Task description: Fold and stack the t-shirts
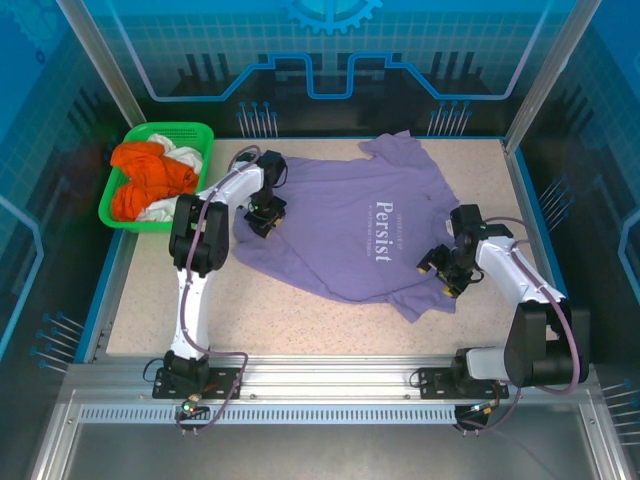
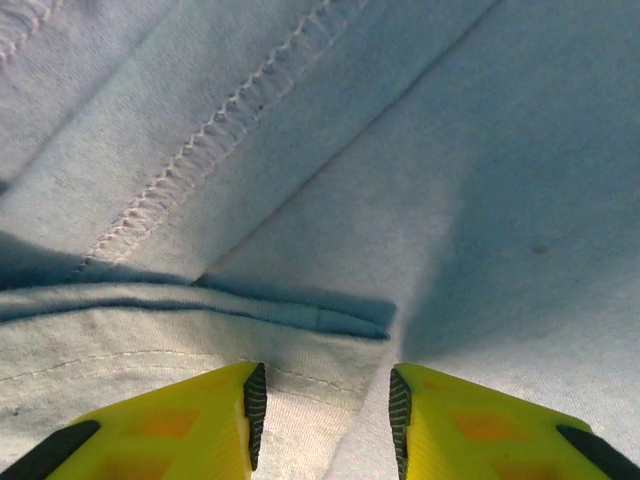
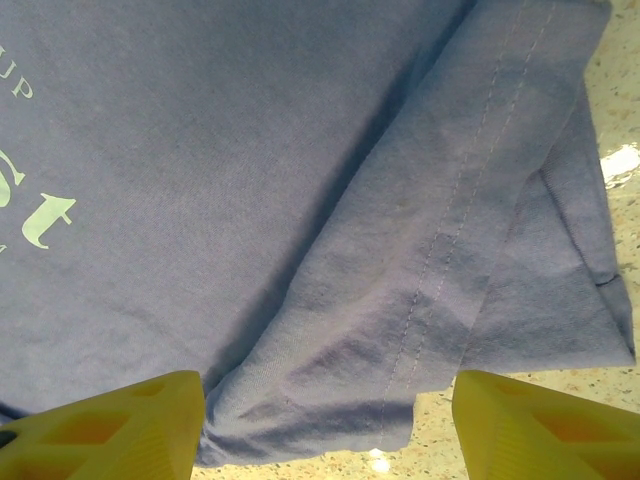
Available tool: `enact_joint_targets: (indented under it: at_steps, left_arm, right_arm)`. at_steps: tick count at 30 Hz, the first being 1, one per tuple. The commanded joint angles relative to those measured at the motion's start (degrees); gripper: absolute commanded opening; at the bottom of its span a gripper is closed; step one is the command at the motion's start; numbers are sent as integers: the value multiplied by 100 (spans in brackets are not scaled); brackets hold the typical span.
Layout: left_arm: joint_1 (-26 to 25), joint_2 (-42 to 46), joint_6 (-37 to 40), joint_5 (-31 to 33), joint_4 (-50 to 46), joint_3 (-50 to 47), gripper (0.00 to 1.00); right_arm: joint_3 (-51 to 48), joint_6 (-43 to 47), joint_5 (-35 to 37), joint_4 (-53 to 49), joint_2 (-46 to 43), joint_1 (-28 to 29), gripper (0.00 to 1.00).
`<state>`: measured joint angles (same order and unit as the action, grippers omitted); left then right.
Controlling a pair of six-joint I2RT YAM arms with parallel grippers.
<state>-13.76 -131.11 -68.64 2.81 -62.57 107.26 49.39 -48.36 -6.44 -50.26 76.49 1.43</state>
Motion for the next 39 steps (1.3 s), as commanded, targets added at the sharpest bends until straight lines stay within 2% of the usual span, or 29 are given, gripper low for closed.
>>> enact_joint_targets:
  at_steps: [1, 10, 14, 17, 20, 24, 28, 32, 35, 39]
  left_arm:
    - [22, -2, 41, 25, 7, -209, 40]
    - [22, -47, 157, 40, -80, -5, 27]
    - [0, 133, 293, 104, -157, -31, 12]
    - [-30, 453, 454, 138, -95, -305, 5]
    - [-52, 895, 604, 63, 73, -809, 4]
    - [-121, 1603, 825, -18, 301, -1676, 0]
    - [-171, 2490, 1056, -213, 658, -2873, 0]
    - [-166, 3388, 1390, -364, 1234, -3986, 0]
    - [-145, 3653, 1712, -281, 1459, -4207, 1]
    - [-101, 3309, 1928, -344, 1410, -3741, 5]
  right_arm:
    - [-100, 59, -13, -54, -90, -7, 67]
    - [-72, 72, -13, -157, -40, -9, 65]
    - [-102, 139, -93, -403, 63, 1, 62]
    - [-254, 186, -330, -433, 70, 77, 57]
    - [-417, 219, -661, -364, 30, 205, 53]
    - [-445, 245, -851, -548, 49, 575, 54]
    - [-400, 152, -838, -774, 147, 945, 54]
    - [-452, -19, -831, -666, 127, 1004, 54]
    - [-300, 48, -825, -638, 301, 1009, 54]
    - [63, 192, -737, -714, 595, 996, 57]
